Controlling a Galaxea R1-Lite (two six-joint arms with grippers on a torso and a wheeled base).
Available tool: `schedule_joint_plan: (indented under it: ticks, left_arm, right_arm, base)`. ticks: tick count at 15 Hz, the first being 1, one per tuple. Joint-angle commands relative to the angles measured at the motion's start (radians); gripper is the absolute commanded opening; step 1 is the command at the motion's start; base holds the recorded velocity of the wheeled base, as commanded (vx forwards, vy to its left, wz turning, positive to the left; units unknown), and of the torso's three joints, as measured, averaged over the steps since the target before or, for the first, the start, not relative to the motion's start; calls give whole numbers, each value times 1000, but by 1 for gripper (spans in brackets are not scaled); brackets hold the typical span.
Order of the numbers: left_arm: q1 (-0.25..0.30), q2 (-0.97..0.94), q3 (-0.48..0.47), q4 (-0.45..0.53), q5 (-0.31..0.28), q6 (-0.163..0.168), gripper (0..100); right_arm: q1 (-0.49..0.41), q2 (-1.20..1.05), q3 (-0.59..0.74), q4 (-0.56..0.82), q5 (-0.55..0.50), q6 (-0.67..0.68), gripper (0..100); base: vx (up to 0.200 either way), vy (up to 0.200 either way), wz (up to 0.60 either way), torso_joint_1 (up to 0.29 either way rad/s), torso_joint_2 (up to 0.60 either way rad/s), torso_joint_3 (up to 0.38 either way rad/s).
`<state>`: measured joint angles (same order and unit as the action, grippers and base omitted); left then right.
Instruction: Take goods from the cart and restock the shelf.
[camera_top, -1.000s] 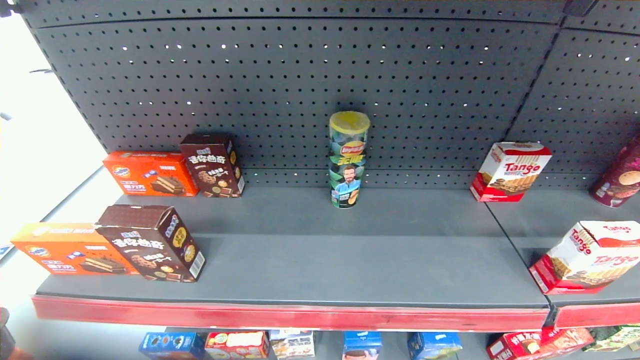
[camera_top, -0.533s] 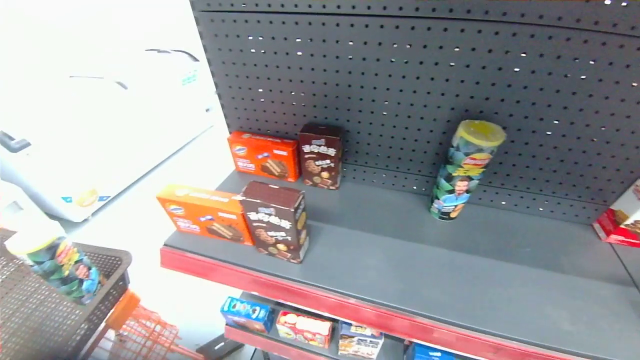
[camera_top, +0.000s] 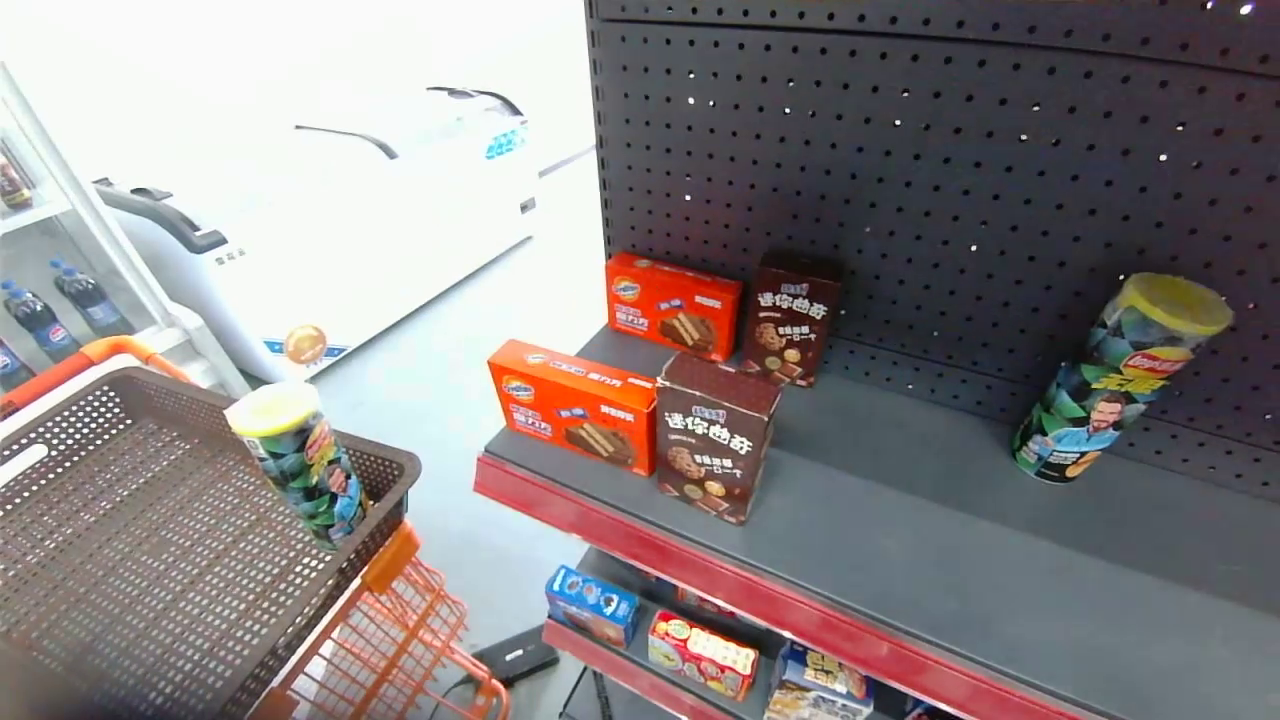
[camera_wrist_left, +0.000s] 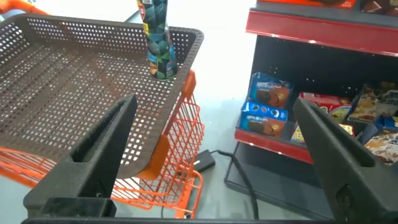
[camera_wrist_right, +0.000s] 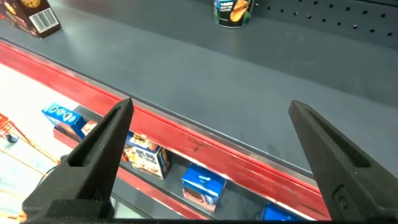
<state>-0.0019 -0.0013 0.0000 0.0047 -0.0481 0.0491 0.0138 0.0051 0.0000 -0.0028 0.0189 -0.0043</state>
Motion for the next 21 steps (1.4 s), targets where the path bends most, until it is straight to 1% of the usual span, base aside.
schedule_joint_plan:
  ticks: [1, 3, 6, 7, 8, 9, 10, 11, 12, 13, 14, 15, 16, 17, 18, 19, 21]
  left_arm:
    - [-1, 1, 0, 0, 1, 0, 100]
    - [-1, 1, 0, 0, -9, 5, 100]
    - [-1, 1, -2, 0, -1, 0, 100]
    - [5, 1, -8, 8, 30, 5, 100]
    - [8, 24, -55, 12, 79, 21, 100]
    - [10, 122, -124, 37, 102, 66, 100]
    - [23, 245, -204, 49, 145, 87, 100]
    - [25, 382, -281, 52, 180, 87, 100]
    - [26, 483, -322, 47, 180, 80, 100]
    - [7, 589, -356, 31, 183, 72, 100]
    - [-61, 664, -370, 1, 192, 58, 100]
    - [-92, 738, -374, -17, 215, 5, 100]
    - [-90, 753, -374, -20, 215, -8, 100]
    - [-56, 886, -383, -81, 215, -31, 100]
    - [-18, 937, -385, -130, 215, -28, 100]
    - [3, 975, -385, -181, 215, -28, 100]
    - [145, 1084, -379, -259, 214, -25, 100]
  right_arm:
    - [0, -1, 0, 0, -1, 1, 100]
    - [0, -1, 0, 0, -1, 1, 100]
    - [0, -1, 0, 0, -1, 1, 100]
    - [0, -1, 0, 0, -1, 1, 100]
    - [0, -1, 0, 0, -1, 1, 100]
    - [0, -1, 0, 0, -1, 1, 100]
    - [0, 1, 0, 0, -1, 1, 100]
    - [0, -1, 0, 0, -1, 1, 100]
    - [2, 1, 0, 0, -1, 1, 100]
    - [0, -1, 0, 0, -1, 1, 100]
    - [0, -1, 0, 0, -1, 1, 100]
    - [0, -1, 0, 0, -1, 1, 100]
    - [0, -1, 0, 0, -1, 1, 100]
    - [0, -1, 0, 0, -1, 1, 100]
    - [0, 1, 0, 0, -1, 1, 100]
    - [2, 1, 0, 0, -1, 1, 100]
    - [2, 1, 0, 0, -1, 1, 100]
  base:
    - [0, 0, 0, 0, 0, 0]
    - [0, 0, 0, 0, 0, 0]
    - [0, 0, 0, 0, 0, 0]
    - [0, 0, 0, 0, 0, 0]
    - [0, 0, 0, 0, 0, 0]
    - [0, 0, 0, 0, 0, 0]
    - [0, 0, 0, 0, 0, 0]
    - [0, 0, 0, 0, 0, 0]
    - [0, 0, 0, 0, 0, 0]
    - [0, 0, 0, 0, 0, 0]
    - [0, 0, 0, 0, 0, 0]
    - [0, 0, 0, 0, 0, 0]
    - [0, 0, 0, 0, 0, 0]
    - [0, 0, 0, 0, 0, 0]
    - [0, 0, 0, 0, 0, 0]
    - [0, 0, 0, 0, 0, 0]
    - [0, 0, 0, 0, 0, 0]
